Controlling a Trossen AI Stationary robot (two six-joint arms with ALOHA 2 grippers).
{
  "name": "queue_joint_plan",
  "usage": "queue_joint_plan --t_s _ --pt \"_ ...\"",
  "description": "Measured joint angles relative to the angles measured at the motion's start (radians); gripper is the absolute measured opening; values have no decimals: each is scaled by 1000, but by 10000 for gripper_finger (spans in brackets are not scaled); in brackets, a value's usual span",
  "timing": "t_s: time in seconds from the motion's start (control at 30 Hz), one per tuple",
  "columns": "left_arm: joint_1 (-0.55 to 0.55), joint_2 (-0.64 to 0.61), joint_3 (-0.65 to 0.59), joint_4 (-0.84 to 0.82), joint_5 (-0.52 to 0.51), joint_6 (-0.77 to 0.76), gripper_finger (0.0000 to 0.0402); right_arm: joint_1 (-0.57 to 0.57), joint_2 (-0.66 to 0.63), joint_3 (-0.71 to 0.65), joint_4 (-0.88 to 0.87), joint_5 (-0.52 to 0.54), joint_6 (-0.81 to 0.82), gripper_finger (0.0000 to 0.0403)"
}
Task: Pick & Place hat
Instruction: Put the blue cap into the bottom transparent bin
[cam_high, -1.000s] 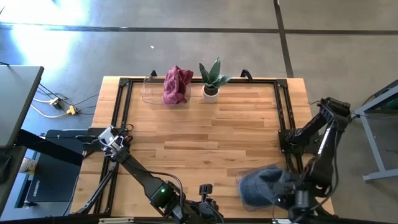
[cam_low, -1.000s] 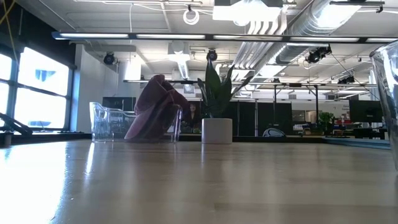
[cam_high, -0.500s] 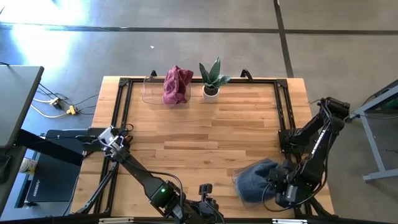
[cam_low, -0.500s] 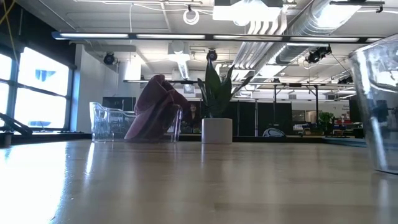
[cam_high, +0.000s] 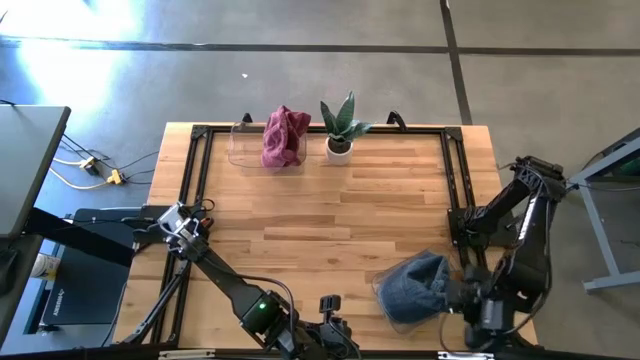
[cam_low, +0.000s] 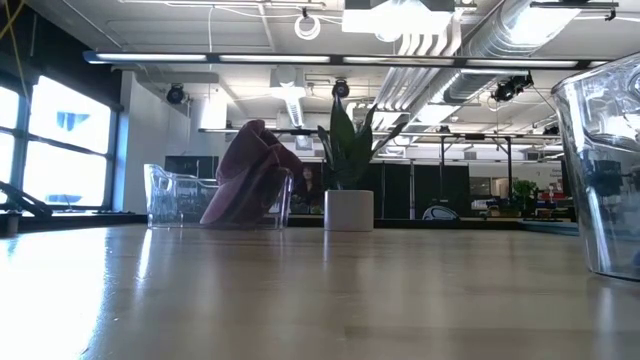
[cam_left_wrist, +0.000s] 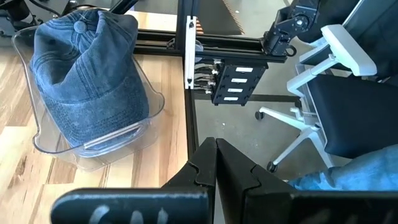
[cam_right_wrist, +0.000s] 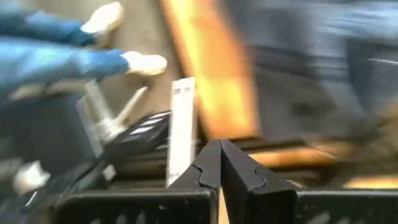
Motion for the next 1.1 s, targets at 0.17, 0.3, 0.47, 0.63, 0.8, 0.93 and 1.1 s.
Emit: queue_joint_plan --t_s 0.17,0.3,0.47,0.63,0.8,0.93,1.1 --pt "0 0 0 0 0 14 0 35 2 -56 149 29 -173 0" --pt "0 0 0 0 0 25 0 20 6 -188 149 19 -144 0" --pt "0 0 0 0 10 25 0 -20 5 -289 152 36 -131 0" --pt "0 0 0 1 11 24 0 -48 5 -303 136 144 -158 0" --pt "0 0 0 0 11 24 0 -67 5 -323 137 176 -153 0" --pt "0 0 0 1 11 24 0 -74 5 -290 191 208 -141 0" --pt "6 0 0 -81 56 -89 0 -80 5 -242 239 267 -185 0"
